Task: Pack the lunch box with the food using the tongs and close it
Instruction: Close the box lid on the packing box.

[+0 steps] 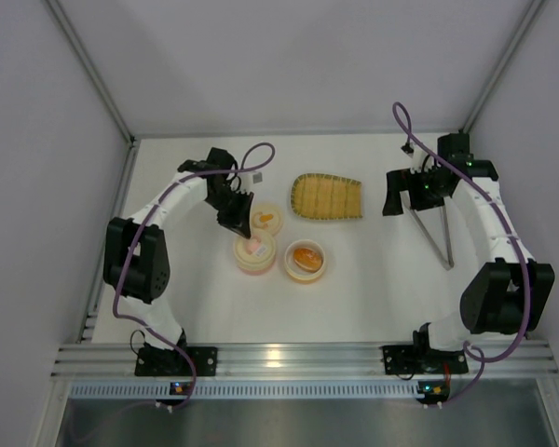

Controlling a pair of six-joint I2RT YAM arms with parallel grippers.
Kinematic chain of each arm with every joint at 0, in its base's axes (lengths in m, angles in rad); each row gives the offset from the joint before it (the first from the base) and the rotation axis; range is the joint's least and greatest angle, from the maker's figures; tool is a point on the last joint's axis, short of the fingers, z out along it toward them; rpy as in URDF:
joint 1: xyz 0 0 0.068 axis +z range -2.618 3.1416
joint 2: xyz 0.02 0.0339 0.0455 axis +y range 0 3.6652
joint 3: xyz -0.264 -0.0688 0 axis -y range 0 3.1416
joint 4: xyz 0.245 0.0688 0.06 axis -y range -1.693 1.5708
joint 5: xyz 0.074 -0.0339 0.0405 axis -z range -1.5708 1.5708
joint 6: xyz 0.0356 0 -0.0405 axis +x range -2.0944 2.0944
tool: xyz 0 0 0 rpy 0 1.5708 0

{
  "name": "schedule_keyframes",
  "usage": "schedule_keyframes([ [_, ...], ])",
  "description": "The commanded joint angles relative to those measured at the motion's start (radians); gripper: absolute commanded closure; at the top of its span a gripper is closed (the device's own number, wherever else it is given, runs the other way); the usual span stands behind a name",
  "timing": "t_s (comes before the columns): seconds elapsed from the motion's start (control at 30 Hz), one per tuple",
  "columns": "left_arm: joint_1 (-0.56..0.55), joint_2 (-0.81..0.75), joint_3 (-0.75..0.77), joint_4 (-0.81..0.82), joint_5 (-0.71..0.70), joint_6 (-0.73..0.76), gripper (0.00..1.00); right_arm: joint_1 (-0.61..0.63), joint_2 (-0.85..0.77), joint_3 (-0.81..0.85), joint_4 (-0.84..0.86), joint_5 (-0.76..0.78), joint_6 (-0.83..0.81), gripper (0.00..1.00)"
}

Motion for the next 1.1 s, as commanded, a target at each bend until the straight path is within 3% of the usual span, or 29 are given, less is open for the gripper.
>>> schedule_keyframes([
  [0.0, -0.003, -0.004, -0.015, 0.043, 0.028, -0.011, 1.0, 0.013, -0.04, 0.003, 0.042, 0.001, -0.005, 0.01],
  [0.6, 0.002, -0.126, -0.116, 0.057, -0.067, 0.055, 1.0, 0.013, -0.045, 0.002, 0.04, 0.001, -0.01, 0.01],
  [0.67, 0.005, -0.134, -0.127, 0.052, -0.07, 0.073, 0.93, 0.013, -0.046, 0.002, 0.04, 0.001, -0.01, 0.01],
  [0.8, 0.006, -0.16, -0.139, 0.045, -0.081, 0.092, 0.67, 0.013, -0.043, 0.0, 0.042, 0.0, -0.008, 0.0],
  [1.07, -0.001, -0.22, -0.139, 0.025, -0.099, 0.104, 0.55, 0.013, -0.037, -0.001, 0.046, -0.006, -0.005, 0.01],
])
